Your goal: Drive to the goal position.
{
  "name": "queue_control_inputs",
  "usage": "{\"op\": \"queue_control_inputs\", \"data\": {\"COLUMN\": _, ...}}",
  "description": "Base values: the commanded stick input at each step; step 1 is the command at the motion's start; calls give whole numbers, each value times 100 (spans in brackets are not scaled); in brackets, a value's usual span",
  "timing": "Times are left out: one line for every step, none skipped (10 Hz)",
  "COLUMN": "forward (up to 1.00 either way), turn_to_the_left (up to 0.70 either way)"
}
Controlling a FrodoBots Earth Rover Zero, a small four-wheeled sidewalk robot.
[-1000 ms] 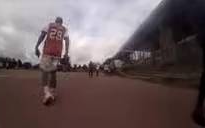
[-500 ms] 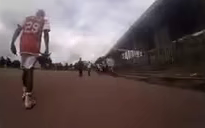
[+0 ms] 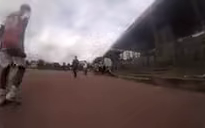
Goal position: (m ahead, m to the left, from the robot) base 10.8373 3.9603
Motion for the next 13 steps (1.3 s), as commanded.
{"op": "queue_control_inputs", "data": {"forward": 100, "turn_to_the_left": 0}}
{"op": "queue_control_inputs", "data": {"forward": 100, "turn_to_the_left": 0}}
{"op": "queue_control_inputs", "data": {"forward": 100, "turn_to_the_left": 0}}
{"op": "queue_control_inputs", "data": {"forward": 100, "turn_to_the_left": 0}}
{"op": "queue_control_inputs", "data": {"forward": 100, "turn_to_the_left": 0}}
{"op": "queue_control_inputs", "data": {"forward": 100, "turn_to_the_left": 0}}
{"op": "queue_control_inputs", "data": {"forward": 100, "turn_to_the_left": 0}}
{"op": "queue_control_inputs", "data": {"forward": 100, "turn_to_the_left": 0}}
{"op": "queue_control_inputs", "data": {"forward": 100, "turn_to_the_left": 0}}
{"op": "queue_control_inputs", "data": {"forward": 100, "turn_to_the_left": 0}}
{"op": "queue_control_inputs", "data": {"forward": 100, "turn_to_the_left": 0}}
{"op": "queue_control_inputs", "data": {"forward": 100, "turn_to_the_left": 0}}
{"op": "queue_control_inputs", "data": {"forward": 100, "turn_to_the_left": 0}}
